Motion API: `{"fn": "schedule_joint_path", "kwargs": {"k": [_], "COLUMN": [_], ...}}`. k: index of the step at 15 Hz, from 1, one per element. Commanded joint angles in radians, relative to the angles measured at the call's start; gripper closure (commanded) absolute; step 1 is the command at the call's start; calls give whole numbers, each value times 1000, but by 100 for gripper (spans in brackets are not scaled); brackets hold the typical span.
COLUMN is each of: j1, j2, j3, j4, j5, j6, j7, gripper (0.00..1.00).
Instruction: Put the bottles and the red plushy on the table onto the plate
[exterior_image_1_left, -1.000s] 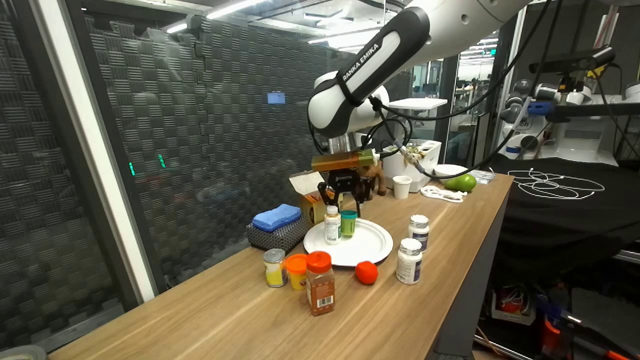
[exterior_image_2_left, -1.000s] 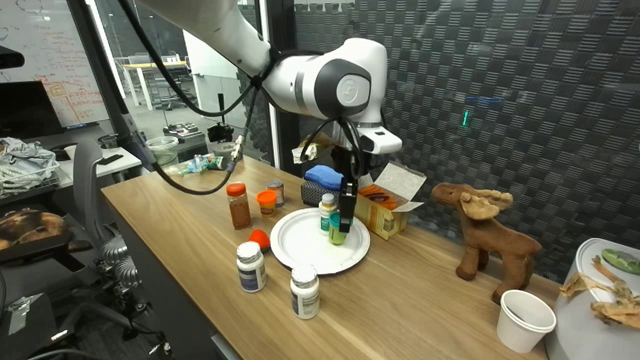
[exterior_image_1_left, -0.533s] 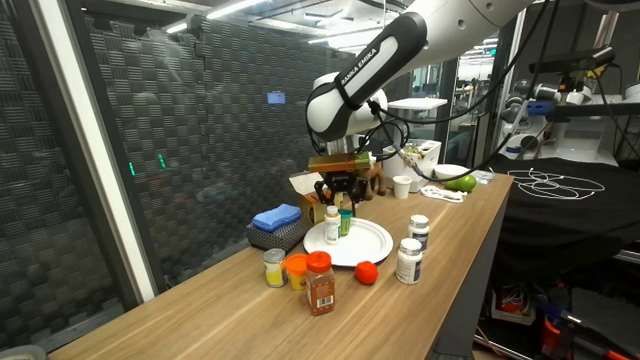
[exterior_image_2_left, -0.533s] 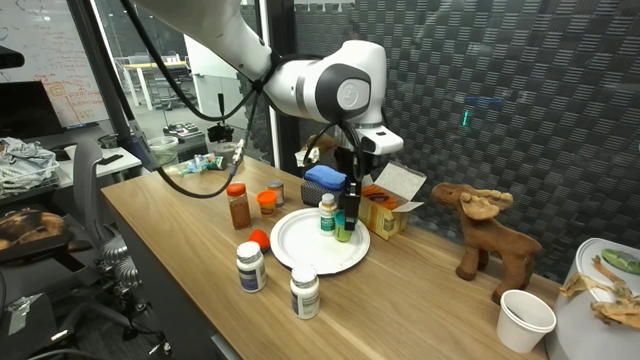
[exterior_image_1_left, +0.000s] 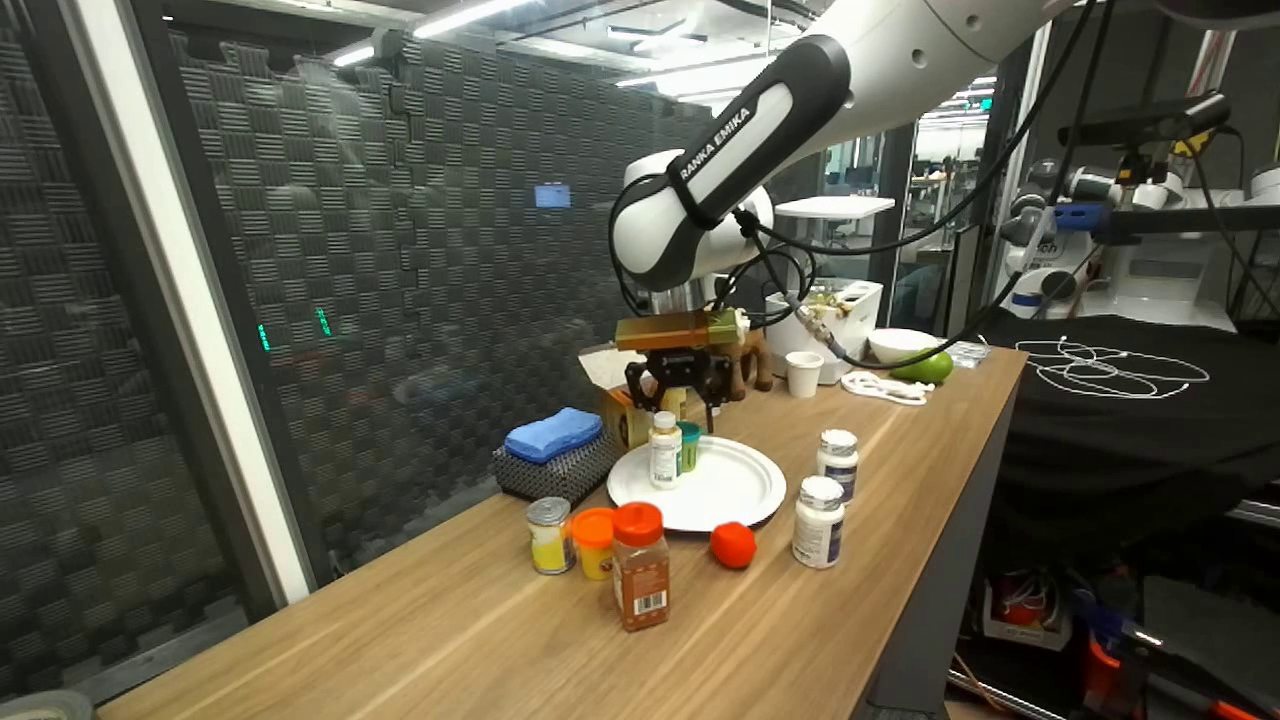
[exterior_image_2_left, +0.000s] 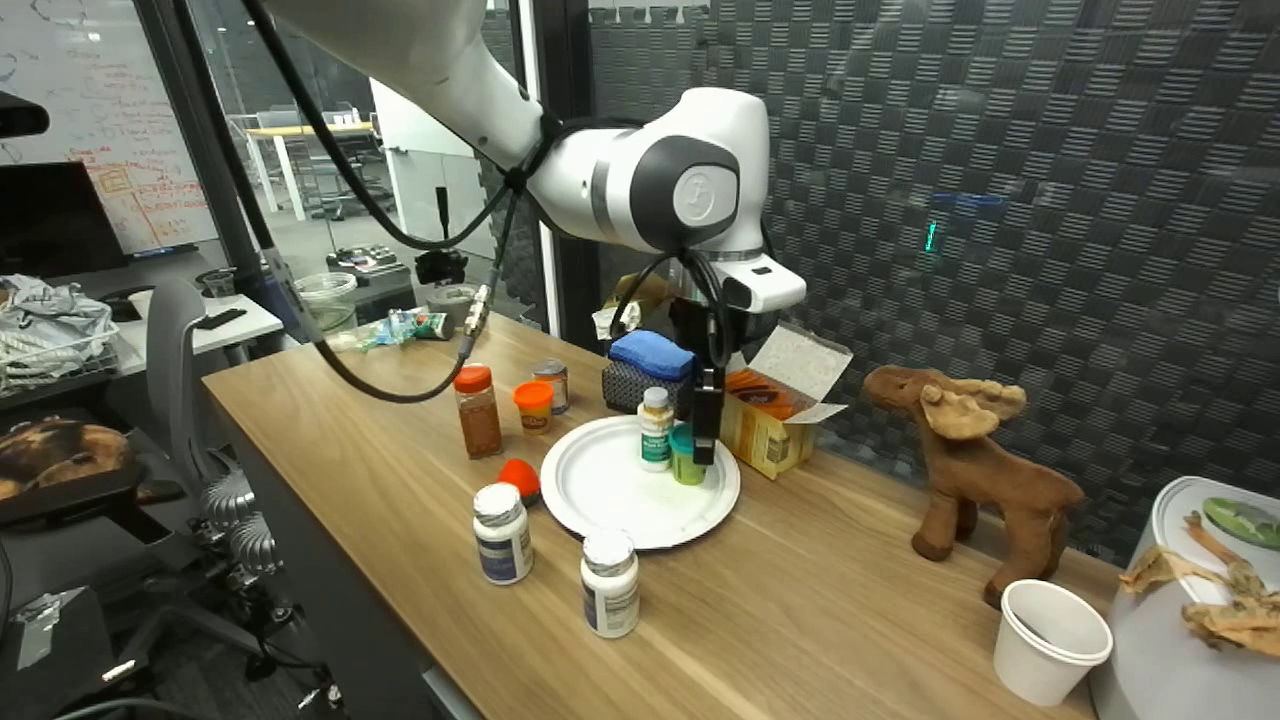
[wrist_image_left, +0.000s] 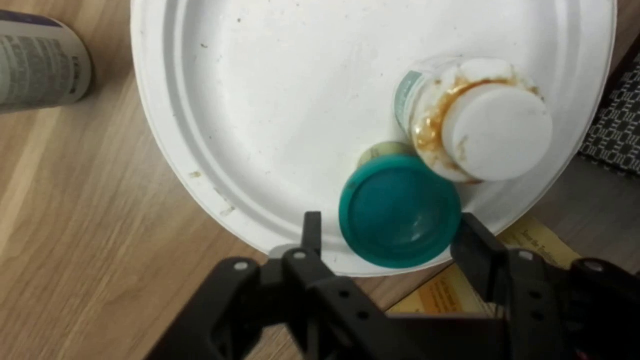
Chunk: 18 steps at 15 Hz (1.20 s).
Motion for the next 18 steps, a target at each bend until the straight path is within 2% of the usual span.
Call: {"fn": "schedule_joint_path", "kwargs": {"k": [1, 6, 10, 12, 18], "j1": [22, 44, 30, 1, -59], "j2": [-53, -204, -405, -499, -746], "j3": [-30, -77, -83, -58, -49], "j4": [-18, -107, -296, -391, -710], "j5": [-38, -137, -225, -204, -182], "j6": [17, 69, 124, 158, 268], "j7": [6, 9, -38, -94, -260], "gripper": [0, 0, 0, 0, 0]}}
